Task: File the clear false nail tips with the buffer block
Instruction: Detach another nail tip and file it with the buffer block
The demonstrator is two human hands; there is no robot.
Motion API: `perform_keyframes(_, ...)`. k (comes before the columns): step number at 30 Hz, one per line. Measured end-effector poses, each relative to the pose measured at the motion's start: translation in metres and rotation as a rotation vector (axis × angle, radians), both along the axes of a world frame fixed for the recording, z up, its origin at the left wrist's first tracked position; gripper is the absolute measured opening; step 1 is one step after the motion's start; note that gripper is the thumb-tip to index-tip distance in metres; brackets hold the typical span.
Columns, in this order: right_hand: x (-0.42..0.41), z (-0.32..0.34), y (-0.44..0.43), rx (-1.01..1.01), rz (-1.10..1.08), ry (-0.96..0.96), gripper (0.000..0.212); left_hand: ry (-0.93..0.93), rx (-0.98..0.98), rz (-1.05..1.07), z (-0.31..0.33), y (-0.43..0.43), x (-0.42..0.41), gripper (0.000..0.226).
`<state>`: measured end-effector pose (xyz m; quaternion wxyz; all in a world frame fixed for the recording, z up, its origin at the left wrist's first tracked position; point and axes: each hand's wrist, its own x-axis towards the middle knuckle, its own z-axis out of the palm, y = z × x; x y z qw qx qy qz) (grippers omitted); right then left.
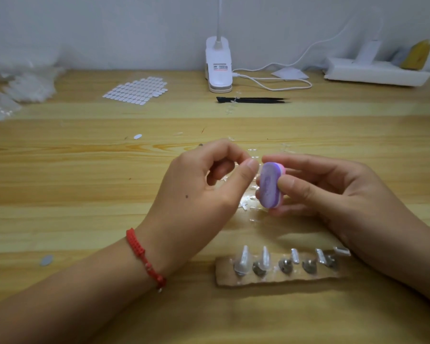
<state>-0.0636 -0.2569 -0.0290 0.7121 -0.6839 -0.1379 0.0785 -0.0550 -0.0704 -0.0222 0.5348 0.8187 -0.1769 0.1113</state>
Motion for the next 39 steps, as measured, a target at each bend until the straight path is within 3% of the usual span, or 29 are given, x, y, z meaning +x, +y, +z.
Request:
perform_keyframes(5, 0.0009, -0.0003, 0.0002, 0.047, -0.040, 0.002, 0.033, 0.075, 0.058, -0.082, -0.0009, -0.0013, -0.0004, 0.018)
perform_keyframes(10, -0.0016, 0.0016, 0.0010, 0.000, -0.006, 0.000, 0.034, 0.086, -0.049, -0.018, 0.0005, 0.0003, 0.0023, 0.019)
perform_keyframes(14, 0.0016, 0.0004, -0.0004, 0.081, -0.049, 0.012, 0.034, 0.104, 0.017, -0.121, 0.0000, -0.0017, -0.0002, 0.018)
perform_keyframes(18, 0.0015, -0.0002, 0.0011, 0.044, -0.008, 0.009, 0.034, 0.090, -0.047, -0.047, 0.0009, 0.0002, 0.0018, 0.016)
perform_keyframes(23, 0.0030, -0.0008, -0.0007, 0.105, -0.061, 0.018, 0.034, 0.097, 0.045, -0.110, -0.0009, -0.0020, -0.0002, 0.019)
perform_keyframes(27, 0.0004, -0.0001, 0.0004, 0.024, -0.005, -0.001, 0.034, 0.094, -0.011, -0.027, 0.0000, -0.0003, 0.0022, 0.017)
perform_keyframes(32, 0.0034, -0.0013, -0.0013, 0.090, -0.071, 0.001, 0.033, 0.079, 0.107, -0.078, -0.0006, -0.0020, -0.0010, 0.017)
perform_keyframes(36, -0.0014, 0.0009, 0.0006, -0.013, 0.009, -0.021, 0.033, 0.075, 0.055, -0.070, 0.0017, -0.0006, -0.0003, 0.017)
perform_keyframes(39, -0.0005, 0.0005, 0.0006, 0.029, -0.022, -0.014, 0.032, 0.039, 0.172, -0.110, 0.0014, -0.0034, -0.0031, 0.018)
